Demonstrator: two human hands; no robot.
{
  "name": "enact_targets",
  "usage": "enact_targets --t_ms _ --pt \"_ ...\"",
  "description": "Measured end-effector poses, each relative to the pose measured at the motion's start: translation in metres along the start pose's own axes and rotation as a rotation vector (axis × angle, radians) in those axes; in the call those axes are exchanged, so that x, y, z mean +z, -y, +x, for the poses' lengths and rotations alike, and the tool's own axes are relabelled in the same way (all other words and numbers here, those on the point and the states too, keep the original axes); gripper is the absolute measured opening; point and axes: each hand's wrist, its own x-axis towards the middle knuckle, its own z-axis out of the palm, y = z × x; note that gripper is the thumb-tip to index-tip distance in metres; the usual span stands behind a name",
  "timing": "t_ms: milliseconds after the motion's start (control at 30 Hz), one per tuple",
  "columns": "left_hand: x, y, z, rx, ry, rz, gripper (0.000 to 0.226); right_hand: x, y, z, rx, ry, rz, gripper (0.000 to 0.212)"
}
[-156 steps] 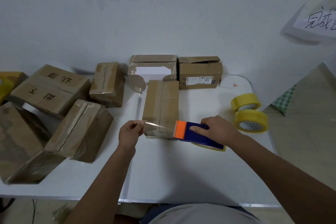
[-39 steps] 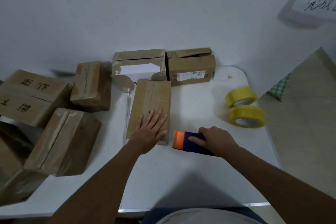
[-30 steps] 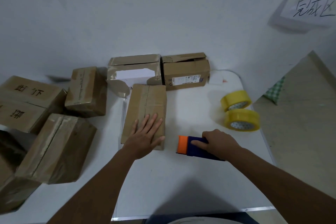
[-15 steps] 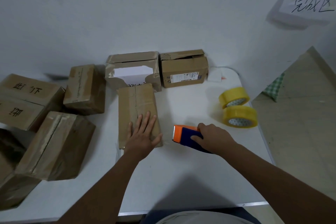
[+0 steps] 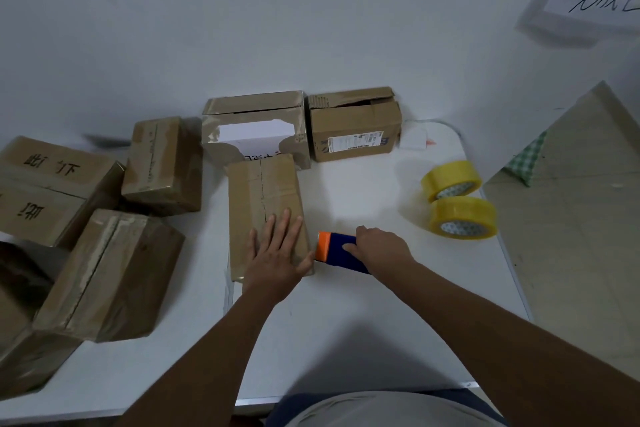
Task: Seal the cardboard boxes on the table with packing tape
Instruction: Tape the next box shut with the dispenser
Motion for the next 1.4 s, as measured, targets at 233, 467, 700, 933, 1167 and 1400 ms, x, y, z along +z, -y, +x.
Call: enact_targets --t_ms 233,467,700,933,1167,1400 --pt "-0.003 0.002 -0.007 0.005 0.036 -0.04 0.075 -0.017 -0.035 0.018 0.138 -0.133 -0.072 0.036" --pt "-0.009 0.001 -0.017 -0.039 0.099 -0.22 0.062 0.022 -0.01 0.014 -0.015 -0.238 0.162 0.042" --pt "-0.018 0.011 -0.027 -0.029 0.095 -0.396 0.051 0.049 0.003 -0.001 -0.091 -0.421 0.341 0.032" --pt "-0.026 0.029 -0.035 0.112 0.131 -0.295 0.053 0.064 0.051 -0.028 0.385 0.249 1.611 0.031" --pt "-0.023 0.041 -0.038 0.198 0.14 -0.208 0.061 0.072 0.048 -0.029 0.375 0.065 1.831 0.016" --pt "-0.012 0.045 -0.037 0.25 0.109 -0.018 0.074 0.092 0.052 -0.05 0.112 -0.472 1.492 0.031"
